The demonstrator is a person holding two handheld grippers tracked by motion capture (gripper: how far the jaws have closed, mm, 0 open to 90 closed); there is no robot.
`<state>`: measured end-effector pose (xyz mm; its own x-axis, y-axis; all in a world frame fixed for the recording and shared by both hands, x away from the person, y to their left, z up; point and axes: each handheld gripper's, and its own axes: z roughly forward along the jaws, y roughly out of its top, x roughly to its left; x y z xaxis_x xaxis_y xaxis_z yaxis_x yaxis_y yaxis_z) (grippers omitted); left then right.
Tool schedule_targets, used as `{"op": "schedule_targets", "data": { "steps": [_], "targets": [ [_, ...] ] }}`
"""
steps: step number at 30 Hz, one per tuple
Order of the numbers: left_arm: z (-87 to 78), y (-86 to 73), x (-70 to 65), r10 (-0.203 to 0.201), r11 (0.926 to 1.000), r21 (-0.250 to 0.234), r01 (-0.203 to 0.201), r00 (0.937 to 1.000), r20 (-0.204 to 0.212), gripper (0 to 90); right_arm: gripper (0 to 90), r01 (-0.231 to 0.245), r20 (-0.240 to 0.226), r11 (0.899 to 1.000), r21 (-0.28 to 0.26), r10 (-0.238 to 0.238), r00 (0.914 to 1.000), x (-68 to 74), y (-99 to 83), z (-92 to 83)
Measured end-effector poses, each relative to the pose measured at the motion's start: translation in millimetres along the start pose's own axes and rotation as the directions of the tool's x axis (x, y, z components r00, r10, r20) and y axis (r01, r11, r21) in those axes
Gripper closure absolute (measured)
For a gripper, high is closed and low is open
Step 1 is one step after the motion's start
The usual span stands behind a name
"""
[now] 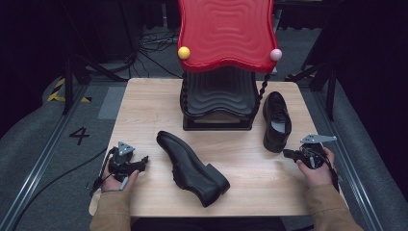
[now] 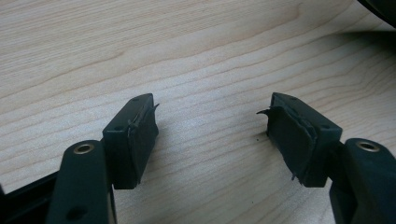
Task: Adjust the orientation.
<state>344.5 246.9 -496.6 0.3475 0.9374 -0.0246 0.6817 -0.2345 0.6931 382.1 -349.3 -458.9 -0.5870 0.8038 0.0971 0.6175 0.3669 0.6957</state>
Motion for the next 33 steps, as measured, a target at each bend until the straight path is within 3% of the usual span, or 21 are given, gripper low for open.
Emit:
{"op": "schedule_targets", "data": {
  "steps": [3,6,7,13,18,19,22,26,30,32,33],
  "targets": [
    [0.1,0.2,-0.2,-0.001,1.0000,0.001,0.001,1.0000,-0.002,33.4,90.0,0.038,-0.028,0.999,-0.018,-0.039,0.9989,13.4,10.0,-8.8],
    [0.5,0.6,0.0,0.000,1.0000,0.000,0.000,1.0000,-0.003,33.1,90.0,0.089,-0.073,0.996,-0.015,-0.090,0.9932,38.4,24.3,-13.4],
    [0.4,0.9,0.0,0.000,1.0000,0.005,0.000,1.0000,-0.001,33.1,90.0,0.089,-0.073,0.996,-0.015,-0.090,0.9932,38.4,24.3,-13.4],
    [1.4,1.4,0.3,0.002,1.0000,0.001,-0.002,1.0000,0.001,32.6,90.0,0.173,-0.158,0.985,-0.009,-0.172,0.9723,74.3,50.1,-20.0],
    [1.6,1.7,0.4,0.003,1.0000,0.001,-0.003,1.0000,0.001,32.4,90.0,0.251,-0.246,0.968,-0.009,-0.245,0.9377,107.9,73.3,-19.3],
    [1.6,1.7,0.4,0.003,1.0000,0.001,-0.003,1.0000,0.001,32.4,90.0,0.251,-0.246,0.968,-0.009,-0.245,0.9377,107.9,73.3,-19.3],
    [1.6,1.7,0.5,0.003,1.0000,0.001,-0.003,1.0000,0.001,32.4,90.0,0.305,-0.311,0.952,0.003,-0.289,0.9053,133.1,85.2,-13.7],
    [1.6,1.8,0.6,0.004,1.0000,0.003,-0.004,1.0000,0.002,32.4,89.3,0.346,-0.361,0.938,0.014,-0.318,0.8764,156.5,90.5,-6.4],
    [1.8,1.9,0.6,0.004,1.0000,0.002,-0.004,1.0000,0.002,32.4,89.8,0.398,-0.417,0.917,0.014,-0.357,0.8359,179.5,93.6,5.7],
    [1.8,1.8,0.6,0.004,1.0000,0.002,-0.004,1.0000,0.002,32.4,89.9,0.404,-0.423,0.914,0.018,-0.360,0.8318,182.6,93.8,8.1],
    [1.8,1.8,0.6,0.004,1.0000,0.002,-0.004,1.0000,0.002,32.4,89.9,0.413,-0.431,0.911,0.019,-0.365,0.8254,186.5,93.8,11.6]
  ]
}}
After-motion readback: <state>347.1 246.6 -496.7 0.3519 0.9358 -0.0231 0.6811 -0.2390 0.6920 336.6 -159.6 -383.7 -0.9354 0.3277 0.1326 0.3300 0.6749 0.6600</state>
